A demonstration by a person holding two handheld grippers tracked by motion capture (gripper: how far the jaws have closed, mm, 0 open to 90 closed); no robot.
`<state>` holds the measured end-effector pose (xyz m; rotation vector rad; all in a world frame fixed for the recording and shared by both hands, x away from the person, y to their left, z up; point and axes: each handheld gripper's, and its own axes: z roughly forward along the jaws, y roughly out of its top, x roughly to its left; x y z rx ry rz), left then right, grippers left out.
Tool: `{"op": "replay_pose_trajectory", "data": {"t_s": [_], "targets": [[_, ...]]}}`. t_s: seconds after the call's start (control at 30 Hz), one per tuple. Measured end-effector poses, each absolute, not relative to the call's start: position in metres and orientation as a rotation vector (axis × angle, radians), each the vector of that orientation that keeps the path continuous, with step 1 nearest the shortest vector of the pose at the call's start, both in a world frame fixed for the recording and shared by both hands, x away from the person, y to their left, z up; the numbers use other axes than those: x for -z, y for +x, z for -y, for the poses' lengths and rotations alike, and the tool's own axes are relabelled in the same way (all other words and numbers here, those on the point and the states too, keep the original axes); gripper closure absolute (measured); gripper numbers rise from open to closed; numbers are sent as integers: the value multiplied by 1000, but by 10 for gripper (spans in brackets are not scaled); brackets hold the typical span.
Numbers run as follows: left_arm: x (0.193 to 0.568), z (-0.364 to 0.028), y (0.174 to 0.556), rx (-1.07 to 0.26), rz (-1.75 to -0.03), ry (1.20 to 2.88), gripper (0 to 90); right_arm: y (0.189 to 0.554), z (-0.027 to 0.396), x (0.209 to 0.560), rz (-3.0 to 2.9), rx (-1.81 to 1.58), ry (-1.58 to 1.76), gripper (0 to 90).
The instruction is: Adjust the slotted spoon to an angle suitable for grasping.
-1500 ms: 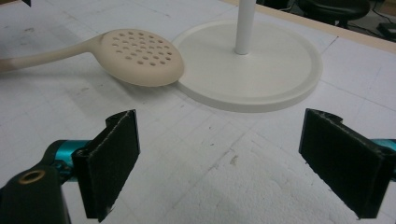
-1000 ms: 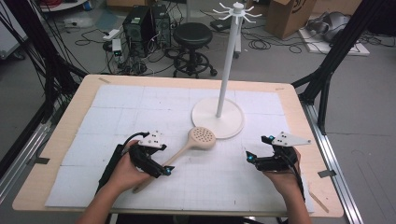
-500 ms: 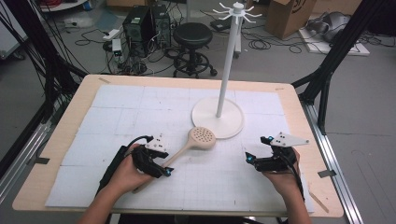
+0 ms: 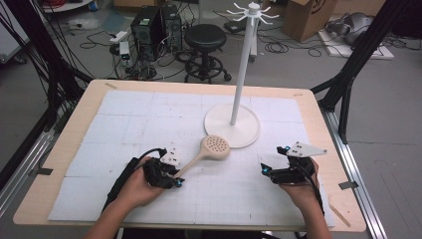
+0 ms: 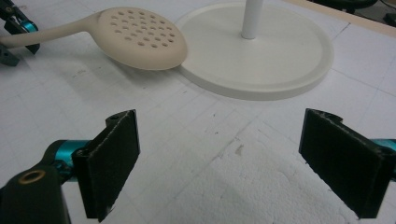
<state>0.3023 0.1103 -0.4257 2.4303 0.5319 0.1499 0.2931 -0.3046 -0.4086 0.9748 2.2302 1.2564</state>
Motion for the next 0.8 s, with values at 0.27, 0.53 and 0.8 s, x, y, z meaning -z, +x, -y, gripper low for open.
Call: {"op": "replay_pose_trajectory", "data": {"t_s": [0.27,0.53,0.8], "targets": [[423,-112,305,-137,-581,2442,702,294,306,410,-2237,-1255,969,115],[422,-117,305,-120,-583,2447,729,293,306,410,-2235,-1256,978,115],[418,-119,304,-114,-496,2460,748,292,307,408,-2229,-1261,975,115]]}}
